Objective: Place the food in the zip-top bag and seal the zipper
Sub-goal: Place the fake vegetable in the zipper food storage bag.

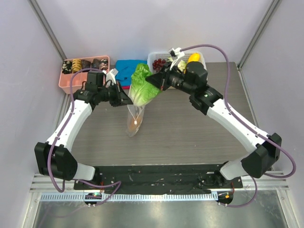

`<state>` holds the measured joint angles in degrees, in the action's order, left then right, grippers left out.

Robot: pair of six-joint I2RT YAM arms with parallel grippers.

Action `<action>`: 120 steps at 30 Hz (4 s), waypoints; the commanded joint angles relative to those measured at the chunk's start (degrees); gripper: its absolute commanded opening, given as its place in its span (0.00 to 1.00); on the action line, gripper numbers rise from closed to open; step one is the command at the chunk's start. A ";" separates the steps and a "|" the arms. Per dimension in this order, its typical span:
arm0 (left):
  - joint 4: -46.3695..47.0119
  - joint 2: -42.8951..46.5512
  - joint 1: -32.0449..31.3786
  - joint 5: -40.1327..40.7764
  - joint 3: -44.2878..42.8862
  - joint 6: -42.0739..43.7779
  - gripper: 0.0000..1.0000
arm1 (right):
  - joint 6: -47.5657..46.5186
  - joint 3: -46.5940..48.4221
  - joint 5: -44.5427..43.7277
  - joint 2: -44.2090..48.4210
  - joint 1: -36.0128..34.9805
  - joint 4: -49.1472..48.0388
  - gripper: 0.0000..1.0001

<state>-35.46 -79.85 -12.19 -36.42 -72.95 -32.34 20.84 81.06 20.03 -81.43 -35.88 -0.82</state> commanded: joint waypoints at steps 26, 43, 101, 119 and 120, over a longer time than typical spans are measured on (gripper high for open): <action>2.77 6.64 0.41 -0.40 -2.11 -2.29 0.00 | -34.38 3.23 -42.62 -3.65 -16.07 10.14 0.01; 15.50 8.75 1.11 -6.20 5.53 -12.20 0.00 | -23.41 1.47 -35.60 0.30 -14.22 1.98 0.01; 69.91 8.40 5.95 -18.68 27.50 -45.00 0.00 | 27.77 10.09 -18.69 -13.05 -7.27 20.15 0.01; 77.30 8.48 6.29 -19.12 30.23 -48.78 0.00 | 34.53 5.00 -5.27 -15.34 -8.42 11.98 0.08; 77.47 8.57 6.21 -19.04 30.15 -48.79 0.00 | 34.88 4.81 -4.48 -14.82 -8.16 12.07 0.10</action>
<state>35.88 -71.53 -6.52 -54.98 -41.82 -79.48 52.16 86.85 9.87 -98.30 -44.21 15.35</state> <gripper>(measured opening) 0.017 0.097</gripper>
